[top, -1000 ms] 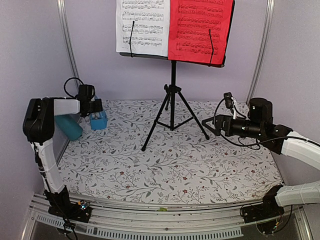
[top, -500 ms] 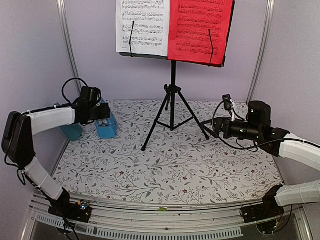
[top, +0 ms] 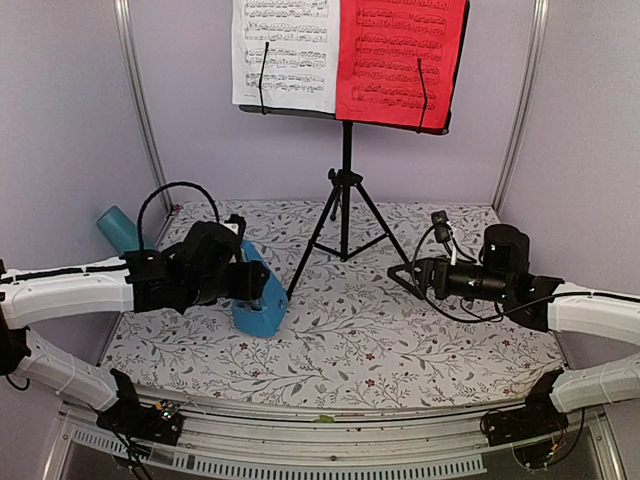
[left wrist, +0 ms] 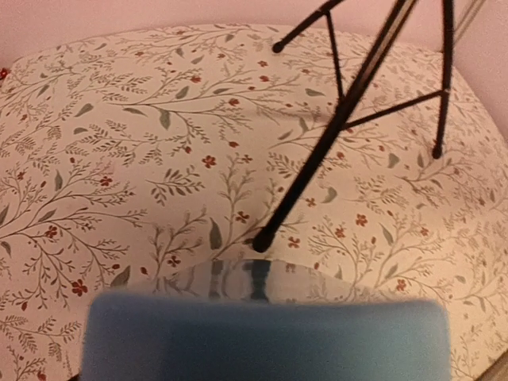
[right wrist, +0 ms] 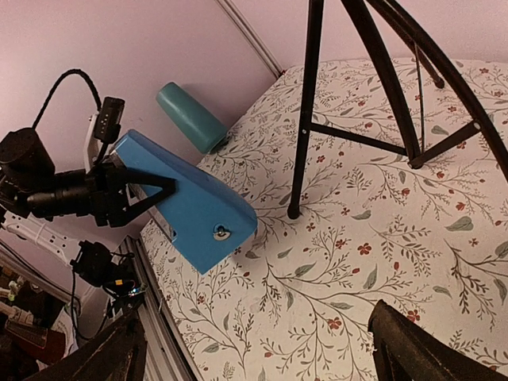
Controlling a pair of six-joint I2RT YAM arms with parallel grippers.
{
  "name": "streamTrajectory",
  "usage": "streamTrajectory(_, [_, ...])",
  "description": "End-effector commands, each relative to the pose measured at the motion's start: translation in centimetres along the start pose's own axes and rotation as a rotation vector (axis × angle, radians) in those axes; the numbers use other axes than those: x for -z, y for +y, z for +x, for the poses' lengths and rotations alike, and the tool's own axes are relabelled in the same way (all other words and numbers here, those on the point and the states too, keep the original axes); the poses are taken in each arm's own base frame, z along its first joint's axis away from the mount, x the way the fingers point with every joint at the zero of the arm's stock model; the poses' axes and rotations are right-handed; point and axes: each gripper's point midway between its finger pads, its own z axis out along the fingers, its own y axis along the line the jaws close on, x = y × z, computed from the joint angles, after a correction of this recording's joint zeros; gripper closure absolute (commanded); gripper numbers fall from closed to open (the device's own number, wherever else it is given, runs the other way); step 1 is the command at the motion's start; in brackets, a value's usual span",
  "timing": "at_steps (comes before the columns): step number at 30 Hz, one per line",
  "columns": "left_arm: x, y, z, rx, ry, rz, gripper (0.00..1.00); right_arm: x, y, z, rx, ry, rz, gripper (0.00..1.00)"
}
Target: Set up the instrument practice props
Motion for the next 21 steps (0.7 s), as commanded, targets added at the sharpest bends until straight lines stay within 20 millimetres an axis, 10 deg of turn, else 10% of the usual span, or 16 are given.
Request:
streamTrajectory(1, [2.5,-5.3,-1.8,-0.004,-0.113,0.122,0.92,-0.1,0.7,0.9,-0.005,-0.022,-0.041,0.0])
streamTrajectory(9, [1.6,-10.5,0.9,-0.122,-0.139,0.252,0.87,0.9,-0.1,1.9,0.05,-0.093,0.005,0.0])
streamTrajectory(21, [-1.2,-11.2,5.1,-0.136,-0.107,0.226,0.63,1.2,-0.8,2.4,0.095,-0.116,0.024,0.01])
